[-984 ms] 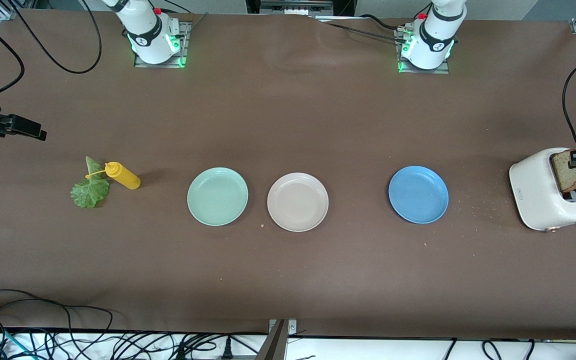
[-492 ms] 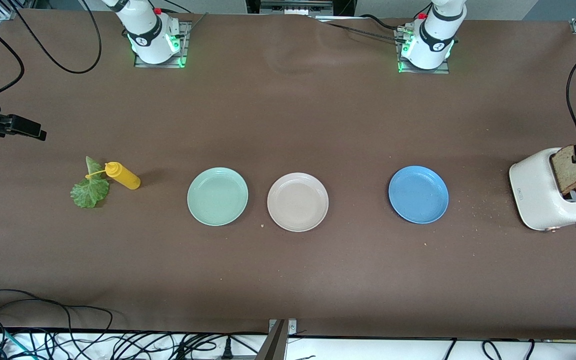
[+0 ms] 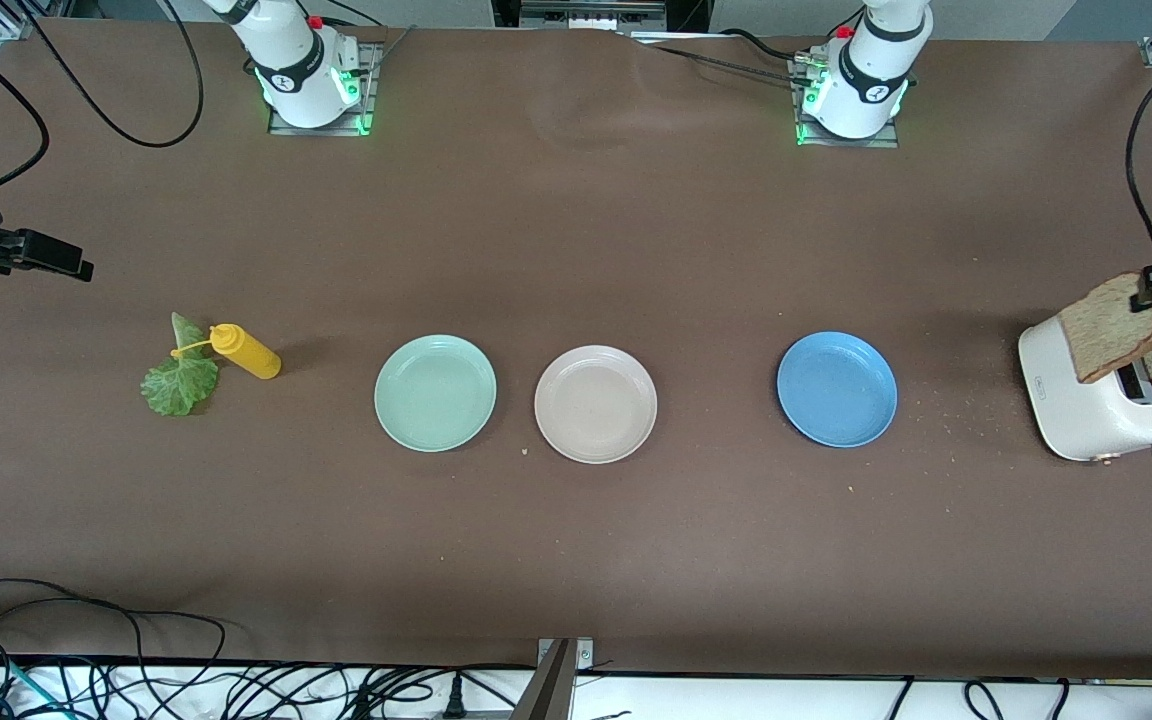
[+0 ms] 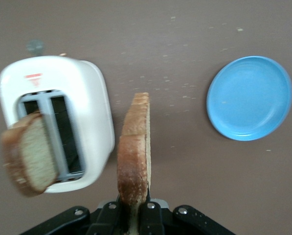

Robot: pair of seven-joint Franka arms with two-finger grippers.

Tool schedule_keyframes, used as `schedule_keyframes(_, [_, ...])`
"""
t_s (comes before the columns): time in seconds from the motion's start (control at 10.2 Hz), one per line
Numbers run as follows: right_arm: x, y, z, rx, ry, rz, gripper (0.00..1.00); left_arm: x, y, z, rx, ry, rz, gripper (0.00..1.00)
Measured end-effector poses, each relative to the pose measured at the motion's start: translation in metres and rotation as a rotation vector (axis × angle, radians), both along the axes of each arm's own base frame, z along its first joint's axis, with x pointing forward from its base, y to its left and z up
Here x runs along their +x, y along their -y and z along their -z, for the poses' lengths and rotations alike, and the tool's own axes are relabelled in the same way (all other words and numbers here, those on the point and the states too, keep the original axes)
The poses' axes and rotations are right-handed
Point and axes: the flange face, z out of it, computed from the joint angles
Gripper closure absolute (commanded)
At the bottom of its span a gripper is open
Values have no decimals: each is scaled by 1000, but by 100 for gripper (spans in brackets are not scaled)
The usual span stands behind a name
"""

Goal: Make sandwich on beige plate with both arms
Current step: 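Grasp the bread slice with the left gripper and lift it out, then carry the bread slice over the beige plate and lower it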

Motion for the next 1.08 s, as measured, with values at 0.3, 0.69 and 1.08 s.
schedule_keyframes(0.3, [0,-1,0,21,2,4,0,21,91,28,-226,-20,52,100])
schedule_keyframes(0.69, [1,9,5,37,-3,22,0,41,212,89,-583,-107,31,100])
schedule_keyframes(1.08, [-2,33,6,50,-2,-3,0,54,310,156,-830,-155,-77,100])
